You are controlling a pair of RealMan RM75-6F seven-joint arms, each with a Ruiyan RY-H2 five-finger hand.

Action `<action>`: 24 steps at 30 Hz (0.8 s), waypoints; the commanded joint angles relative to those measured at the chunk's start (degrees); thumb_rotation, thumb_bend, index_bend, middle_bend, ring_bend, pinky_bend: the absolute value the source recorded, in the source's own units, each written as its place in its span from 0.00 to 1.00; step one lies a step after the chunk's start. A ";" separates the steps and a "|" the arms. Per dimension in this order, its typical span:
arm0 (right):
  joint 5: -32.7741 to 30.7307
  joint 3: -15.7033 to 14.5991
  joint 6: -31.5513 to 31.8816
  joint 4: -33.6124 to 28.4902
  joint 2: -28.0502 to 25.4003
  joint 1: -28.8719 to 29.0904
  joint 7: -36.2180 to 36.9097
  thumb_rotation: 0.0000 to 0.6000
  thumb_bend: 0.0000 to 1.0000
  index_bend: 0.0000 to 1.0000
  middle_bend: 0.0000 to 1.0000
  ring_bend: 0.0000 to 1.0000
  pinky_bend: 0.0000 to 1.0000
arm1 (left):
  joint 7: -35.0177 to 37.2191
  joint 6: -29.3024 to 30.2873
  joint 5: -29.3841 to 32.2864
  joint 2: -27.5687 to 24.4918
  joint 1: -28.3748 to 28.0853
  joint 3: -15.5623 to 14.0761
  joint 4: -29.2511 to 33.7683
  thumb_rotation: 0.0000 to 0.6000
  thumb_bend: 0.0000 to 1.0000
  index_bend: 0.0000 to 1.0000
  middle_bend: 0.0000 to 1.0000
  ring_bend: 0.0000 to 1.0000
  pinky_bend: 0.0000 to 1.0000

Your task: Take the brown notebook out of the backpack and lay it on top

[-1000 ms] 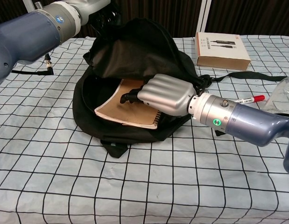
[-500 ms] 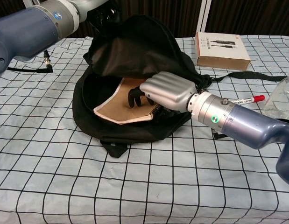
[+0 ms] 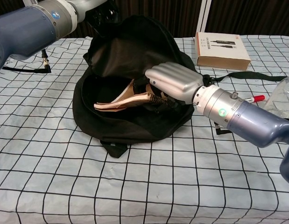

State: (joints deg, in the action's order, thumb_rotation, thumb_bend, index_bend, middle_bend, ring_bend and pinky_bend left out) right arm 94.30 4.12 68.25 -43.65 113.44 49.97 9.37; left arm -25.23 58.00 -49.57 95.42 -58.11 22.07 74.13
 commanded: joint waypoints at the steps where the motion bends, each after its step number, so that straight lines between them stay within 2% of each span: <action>1: 0.01 0.33 1.32 -0.96 -0.75 -0.45 0.42 1.00 0.52 0.68 0.62 0.65 0.50 | 0.06 -0.14 0.11 -0.35 0.09 -0.04 0.38 1.00 0.38 0.66 0.69 0.51 0.41; 6: 0.06 0.89 3.62 -3.38 -2.43 -1.17 1.00 1.00 0.54 0.68 0.62 0.65 0.50 | 0.21 -0.95 1.16 -1.15 0.39 -0.15 1.29 1.00 0.38 0.66 0.69 0.50 0.41; 10: 1.29 0.15 6.40 -7.01 -5.23 -2.33 1.46 1.00 0.54 0.68 0.62 0.65 0.50 | 0.53 -1.09 1.52 -1.27 0.30 0.07 1.28 1.00 0.38 0.66 0.68 0.49 0.41; 15: 3.89 -1.53 11.26 -14.71 -10.48 -4.66 1.19 1.00 0.54 0.68 0.62 0.64 0.50 | 1.29 -0.97 0.85 -0.48 0.15 -0.31 0.23 1.00 0.38 0.66 0.68 0.49 0.41; 24: 8.24 -3.50 20.38 -32.41 -23.73 -9.73 -0.33 1.00 0.54 0.68 0.61 0.64 0.50 | 2.80 -1.09 -0.79 2.20 -0.25 -1.30 -3.30 1.00 0.38 0.66 0.68 0.49 0.41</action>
State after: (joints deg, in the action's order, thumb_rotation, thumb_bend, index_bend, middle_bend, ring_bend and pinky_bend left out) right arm 100.96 1.43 85.54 -71.32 94.12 42.41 9.59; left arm -22.64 56.92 -50.05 97.37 -58.28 20.93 71.12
